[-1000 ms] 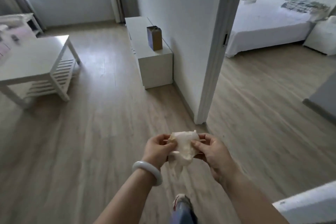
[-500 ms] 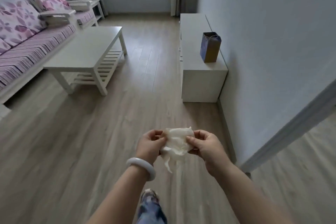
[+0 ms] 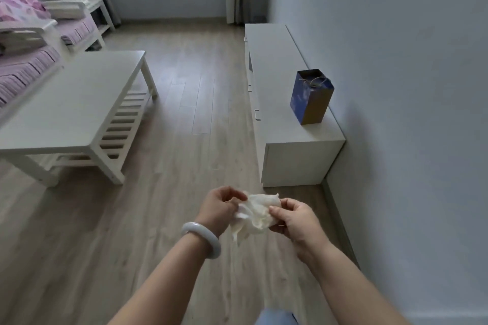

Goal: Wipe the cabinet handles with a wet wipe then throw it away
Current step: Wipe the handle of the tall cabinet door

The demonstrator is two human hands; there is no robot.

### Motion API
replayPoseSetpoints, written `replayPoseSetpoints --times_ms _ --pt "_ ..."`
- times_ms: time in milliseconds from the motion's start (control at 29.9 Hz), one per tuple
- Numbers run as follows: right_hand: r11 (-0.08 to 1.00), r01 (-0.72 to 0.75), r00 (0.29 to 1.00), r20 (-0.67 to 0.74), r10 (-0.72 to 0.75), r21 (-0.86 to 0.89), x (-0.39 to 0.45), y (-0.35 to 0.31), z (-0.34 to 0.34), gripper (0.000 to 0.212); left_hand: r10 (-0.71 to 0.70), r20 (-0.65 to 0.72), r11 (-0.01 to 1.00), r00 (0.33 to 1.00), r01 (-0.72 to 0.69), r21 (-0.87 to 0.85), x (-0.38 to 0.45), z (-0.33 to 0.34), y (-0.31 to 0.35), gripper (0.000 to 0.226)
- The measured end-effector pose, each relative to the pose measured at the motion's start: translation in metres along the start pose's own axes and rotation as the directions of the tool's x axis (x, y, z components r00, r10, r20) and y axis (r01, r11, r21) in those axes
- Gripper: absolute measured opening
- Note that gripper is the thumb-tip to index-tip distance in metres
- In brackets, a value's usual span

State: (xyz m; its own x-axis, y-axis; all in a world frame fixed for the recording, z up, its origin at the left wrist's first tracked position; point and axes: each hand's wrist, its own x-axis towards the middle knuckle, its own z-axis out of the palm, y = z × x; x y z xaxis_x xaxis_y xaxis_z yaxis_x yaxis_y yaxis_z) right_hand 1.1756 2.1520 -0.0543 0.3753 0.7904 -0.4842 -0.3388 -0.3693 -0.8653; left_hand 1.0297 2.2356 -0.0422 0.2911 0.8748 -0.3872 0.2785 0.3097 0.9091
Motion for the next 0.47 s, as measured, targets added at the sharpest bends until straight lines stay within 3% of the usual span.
replayPoseSetpoints --times_ms 234,468 --pt "0.997 -0.034 0.999 0.03 0.032 0.071 0.197 -0.082 0.035 0.01 0.007 0.004 0.998 1.0 -0.008 0.067 0.207 -0.004 0.051 0.045" --pt "0.988 -0.119 0.99 0.088 0.11 0.098 0.387 -0.172 0.07 0.014 0.008 -0.103 0.992 0.995 0.006 0.13 0.396 -0.017 0.12 0.049"
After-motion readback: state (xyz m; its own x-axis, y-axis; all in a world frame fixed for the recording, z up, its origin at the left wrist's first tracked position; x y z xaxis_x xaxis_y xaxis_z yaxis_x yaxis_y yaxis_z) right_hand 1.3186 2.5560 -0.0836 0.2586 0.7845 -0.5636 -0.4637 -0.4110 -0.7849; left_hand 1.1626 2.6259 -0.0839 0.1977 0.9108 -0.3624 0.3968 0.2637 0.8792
